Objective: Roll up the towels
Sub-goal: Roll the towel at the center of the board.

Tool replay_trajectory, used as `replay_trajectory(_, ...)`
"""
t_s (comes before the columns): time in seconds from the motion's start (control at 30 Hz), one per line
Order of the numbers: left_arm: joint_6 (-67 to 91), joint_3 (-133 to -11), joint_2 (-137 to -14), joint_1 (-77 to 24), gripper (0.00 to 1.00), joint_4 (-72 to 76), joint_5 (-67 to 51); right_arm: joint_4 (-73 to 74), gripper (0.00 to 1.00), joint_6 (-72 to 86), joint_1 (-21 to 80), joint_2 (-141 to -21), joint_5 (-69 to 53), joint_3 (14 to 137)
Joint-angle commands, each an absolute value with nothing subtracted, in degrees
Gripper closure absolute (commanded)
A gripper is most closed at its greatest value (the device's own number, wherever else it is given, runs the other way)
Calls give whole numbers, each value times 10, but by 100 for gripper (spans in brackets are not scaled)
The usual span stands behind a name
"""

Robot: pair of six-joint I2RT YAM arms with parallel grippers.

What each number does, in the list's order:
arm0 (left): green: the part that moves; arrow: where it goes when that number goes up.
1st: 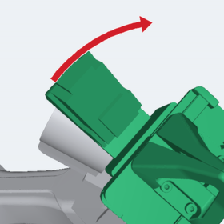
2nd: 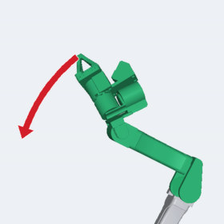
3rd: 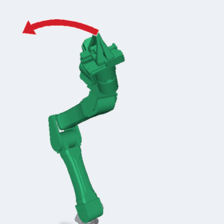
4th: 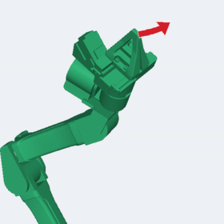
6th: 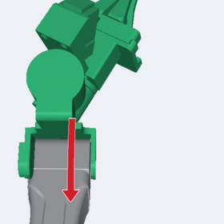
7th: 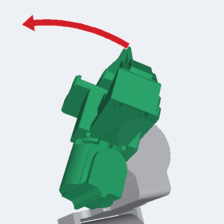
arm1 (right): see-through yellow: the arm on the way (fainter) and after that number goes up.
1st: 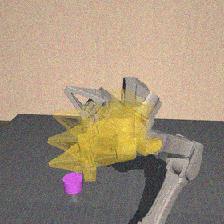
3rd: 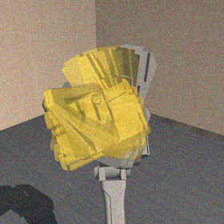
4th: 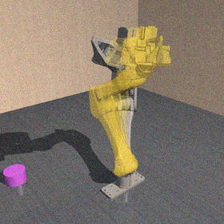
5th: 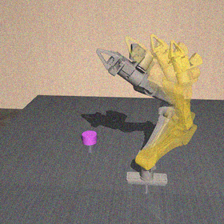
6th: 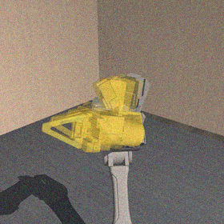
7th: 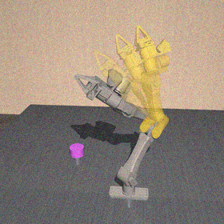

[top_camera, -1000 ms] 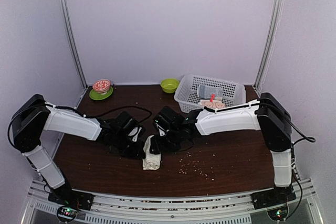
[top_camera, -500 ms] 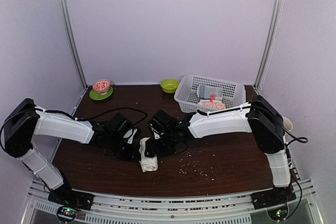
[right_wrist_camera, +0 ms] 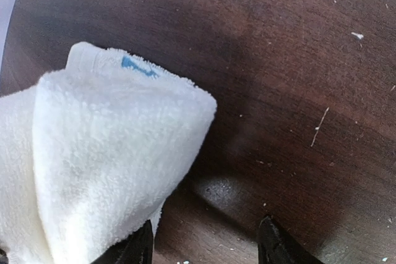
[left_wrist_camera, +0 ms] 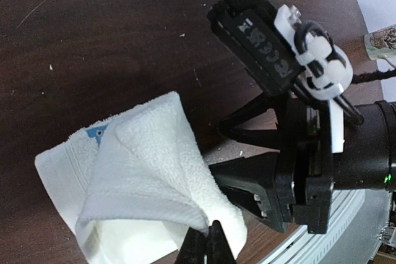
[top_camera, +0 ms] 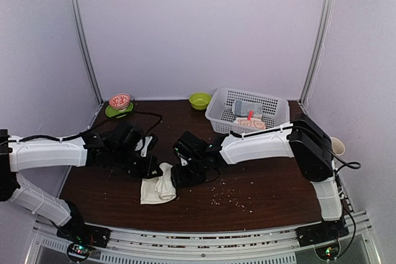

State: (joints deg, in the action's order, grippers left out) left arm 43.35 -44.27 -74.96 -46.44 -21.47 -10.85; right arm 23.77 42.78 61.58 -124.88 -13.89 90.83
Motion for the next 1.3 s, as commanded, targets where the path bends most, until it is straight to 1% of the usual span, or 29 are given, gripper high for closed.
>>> replay_trajectory(0.0, 426, -444, -764, -460, 100, -216, -100, 272, 41, 424, 616, -1276, -116, 908)
replay_trajectory(0.13, 433, -417, -752, -460, 100, -220, -88, 270, 41, 423, 617, -1277, -116, 909)
replay_trajectory(0.37, 433, -400, -748, -459, 100, -289, -10, 277, 41, 420, 618, -1286, -121, 927)
replay_trajectory(0.63, 452, -376, -799, -452, 100, -280, 17, 280, 40, 417, 622, -1290, -128, 947)
replay_trajectory(0.8, 462, -367, -804, -447, 100, -287, 40, 280, 39, 417, 624, -1291, -128, 959)
replay_trajectory(1.03, 463, -371, -744, -439, 71, -333, 70, 285, 37, 416, 625, -1302, -131, 980)
replay_trajectory(1.13, 458, -384, -715, -438, 63, -369, 81, 285, 36, 415, 625, -1306, -132, 983)
replay_trajectory(1.27, 447, -403, -681, -438, 59, -395, 84, 286, 36, 414, 625, -1308, -132, 988)
